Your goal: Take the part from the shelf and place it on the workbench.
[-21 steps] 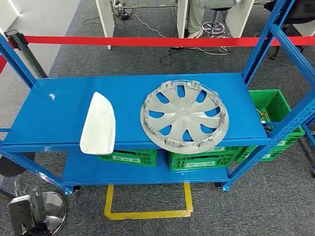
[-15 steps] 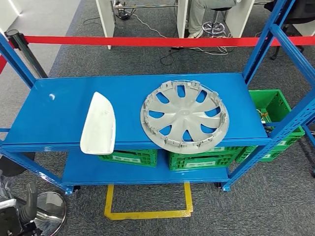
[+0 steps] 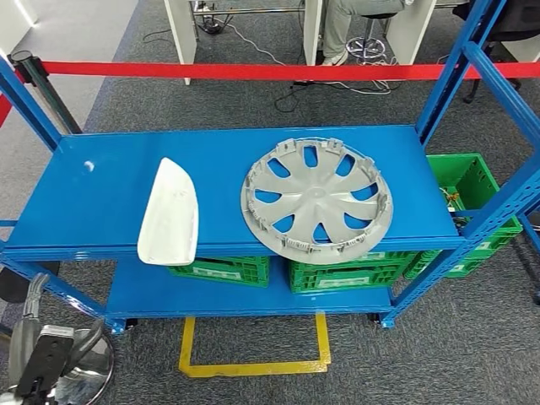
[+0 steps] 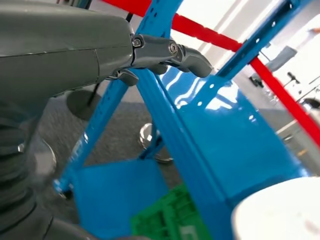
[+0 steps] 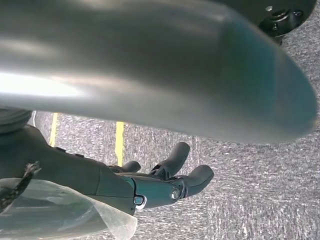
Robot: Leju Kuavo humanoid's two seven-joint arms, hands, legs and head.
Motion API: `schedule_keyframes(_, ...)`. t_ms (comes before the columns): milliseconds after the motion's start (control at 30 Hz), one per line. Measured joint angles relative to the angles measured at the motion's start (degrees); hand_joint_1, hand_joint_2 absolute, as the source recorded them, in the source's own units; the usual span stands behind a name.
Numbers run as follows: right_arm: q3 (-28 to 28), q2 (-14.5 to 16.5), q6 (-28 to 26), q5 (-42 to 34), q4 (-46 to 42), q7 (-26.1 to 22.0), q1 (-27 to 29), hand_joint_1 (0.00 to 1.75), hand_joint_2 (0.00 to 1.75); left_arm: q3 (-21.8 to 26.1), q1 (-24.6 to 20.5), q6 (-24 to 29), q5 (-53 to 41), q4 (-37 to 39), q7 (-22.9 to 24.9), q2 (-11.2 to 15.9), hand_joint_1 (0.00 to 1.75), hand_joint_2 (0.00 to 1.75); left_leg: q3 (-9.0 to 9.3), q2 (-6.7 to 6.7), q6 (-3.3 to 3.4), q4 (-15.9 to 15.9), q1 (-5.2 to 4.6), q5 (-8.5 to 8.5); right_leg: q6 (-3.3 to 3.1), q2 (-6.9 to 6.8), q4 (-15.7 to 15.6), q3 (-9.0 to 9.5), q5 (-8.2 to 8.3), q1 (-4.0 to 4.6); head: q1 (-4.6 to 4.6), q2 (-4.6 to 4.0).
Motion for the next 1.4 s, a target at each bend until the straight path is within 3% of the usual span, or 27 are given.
schedule_keyframes(367,1.40,-0.98,1.72,1.21,0.20,0.56,-0.23,0.00,0.00,-5.93,-0.59,0.67,-10.03,2.36,8.79,9.40,0.00,1.75,0.00,0.00,0.00,0.00,0.00,0.00,0.00,0.00,-0.01,0.00,0.00,0.00,0.00,0.00)
schedule_keyframes(633,2.26,-1.29,2.02,1.85,0.37,0.82,-0.37,0.00,0.00,-10.62,-3.46,0.46,-14.08,4.72,12.02,13.53,0.00,1.75,0.00,-0.01,0.01,0.00,0.00,0.01,0.00,-0.02,-0.01,0.01,0.00,0.00,0.01,0.00)
schedule_keyframes(1000,3.17,-1.50,1.89,2.43,0.43,1.64,-0.42,0.00,0.00,-15.83,-9.55,-0.87,-18.01,8.40,14.58,16.43,0.00,1.75,0.01,0.00,0.02,0.00,0.00,0.02,0.00,-0.02,-0.01,0.02,0.01,0.00,0.01,0.00)
schedule_keyframes(1400,3.70,-1.55,1.48,2.63,0.43,1.92,-0.42,0.00,0.00,-19.28,-13.77,-2.17,-19.93,11.30,14.70,17.10,0.00,1.75,0.01,0.00,0.02,0.00,0.00,0.02,0.00,0.00,-0.02,0.01,0.01,0.00,0.01,0.00)
